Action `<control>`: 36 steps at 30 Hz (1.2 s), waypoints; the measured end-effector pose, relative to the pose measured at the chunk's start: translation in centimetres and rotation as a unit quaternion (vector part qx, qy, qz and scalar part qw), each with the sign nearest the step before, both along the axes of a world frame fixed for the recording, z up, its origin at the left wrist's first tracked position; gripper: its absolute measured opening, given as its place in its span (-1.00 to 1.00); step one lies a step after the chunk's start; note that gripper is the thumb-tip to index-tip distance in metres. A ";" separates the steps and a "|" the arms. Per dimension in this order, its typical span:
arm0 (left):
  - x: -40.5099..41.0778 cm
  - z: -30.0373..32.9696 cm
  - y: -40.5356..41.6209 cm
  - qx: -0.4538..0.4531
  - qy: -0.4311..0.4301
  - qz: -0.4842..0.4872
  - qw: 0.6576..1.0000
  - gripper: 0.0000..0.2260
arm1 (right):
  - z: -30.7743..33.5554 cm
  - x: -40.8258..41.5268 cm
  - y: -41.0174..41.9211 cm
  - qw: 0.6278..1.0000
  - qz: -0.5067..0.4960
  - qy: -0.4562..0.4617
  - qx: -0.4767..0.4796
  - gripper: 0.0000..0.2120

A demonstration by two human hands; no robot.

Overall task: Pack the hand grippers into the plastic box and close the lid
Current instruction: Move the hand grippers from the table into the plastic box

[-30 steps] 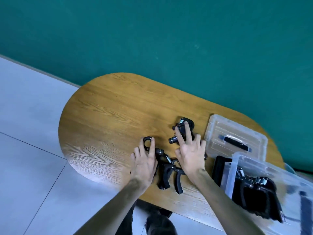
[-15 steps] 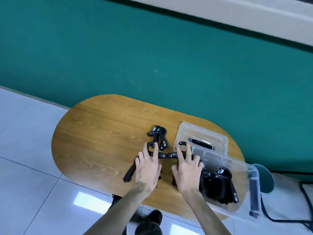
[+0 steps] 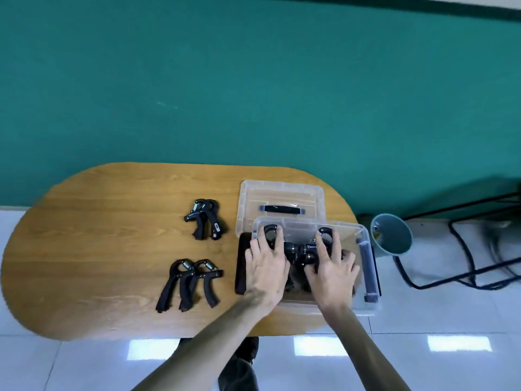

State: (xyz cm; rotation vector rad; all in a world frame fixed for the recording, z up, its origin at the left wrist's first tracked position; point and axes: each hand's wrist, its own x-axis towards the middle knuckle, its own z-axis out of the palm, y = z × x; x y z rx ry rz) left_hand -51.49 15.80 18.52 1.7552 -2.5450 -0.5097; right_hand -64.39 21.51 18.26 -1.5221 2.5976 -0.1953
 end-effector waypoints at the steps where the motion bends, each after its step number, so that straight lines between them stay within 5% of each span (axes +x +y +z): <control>1: -0.9 -0.4 0.0 -0.001 -0.001 -0.008 1.000 -0.34 | -0.4 -0.8 0.2 1.000 -0.007 -0.002 -0.002 -0.22; 26: -6.5 -10.6 -1.2 0.101 -0.070 0.015 0.992 -0.32 | -11.0 -7.3 -0.9 0.990 0.073 -0.097 0.077 -0.16; 36: -3.6 -8.5 -1.3 0.006 -0.005 -0.028 1.000 -0.48 | -7.4 -4.3 -2.7 0.997 0.034 -0.054 0.036 -0.40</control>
